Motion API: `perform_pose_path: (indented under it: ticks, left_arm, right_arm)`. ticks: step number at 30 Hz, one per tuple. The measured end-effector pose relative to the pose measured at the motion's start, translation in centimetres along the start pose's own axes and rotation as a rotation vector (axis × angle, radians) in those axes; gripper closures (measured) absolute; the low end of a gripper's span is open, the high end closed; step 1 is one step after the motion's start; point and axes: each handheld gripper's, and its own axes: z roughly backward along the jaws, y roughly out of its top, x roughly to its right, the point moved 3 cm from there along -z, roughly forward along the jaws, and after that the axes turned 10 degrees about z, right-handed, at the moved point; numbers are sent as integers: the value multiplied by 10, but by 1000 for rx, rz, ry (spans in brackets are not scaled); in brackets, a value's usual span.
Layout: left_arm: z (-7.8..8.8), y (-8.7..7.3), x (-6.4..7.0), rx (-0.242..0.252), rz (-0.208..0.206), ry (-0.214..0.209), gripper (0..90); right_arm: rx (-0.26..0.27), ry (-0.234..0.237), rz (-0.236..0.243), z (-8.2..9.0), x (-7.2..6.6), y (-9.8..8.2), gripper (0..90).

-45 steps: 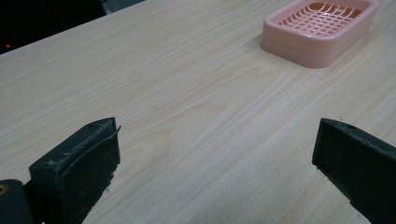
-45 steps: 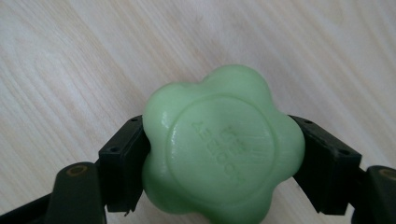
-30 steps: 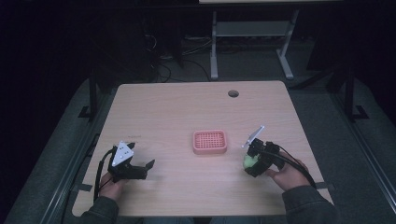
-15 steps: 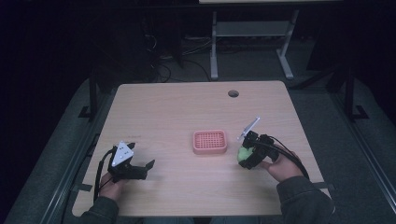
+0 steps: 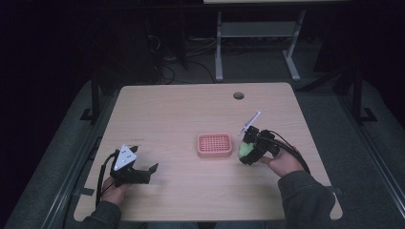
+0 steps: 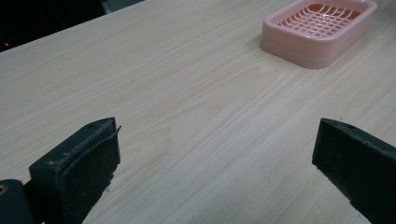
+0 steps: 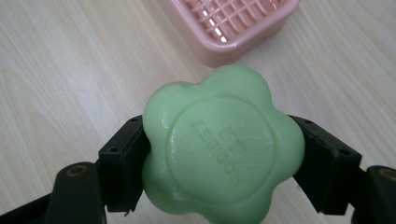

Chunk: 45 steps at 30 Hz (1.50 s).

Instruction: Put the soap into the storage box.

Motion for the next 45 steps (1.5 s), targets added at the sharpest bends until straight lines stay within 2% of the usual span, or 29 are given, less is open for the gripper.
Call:
perform_pose_path:
  ticks: [13,30,32,45]
  left_arm:
    - [0,0,0,2,3,-1,2]
    - [-1,0,0,1,2,-2,2]
    - [-1,0,0,1,2,-1,2]
    - [0,1,-1,1,4,-1,2]
  right_arm:
    - [11,4,14,4,7,19,259]
    - [27,9,25,6,13,35,259]
    - [35,21,21,6,13,37,259]
    - [26,20,31,6,18,48,259]
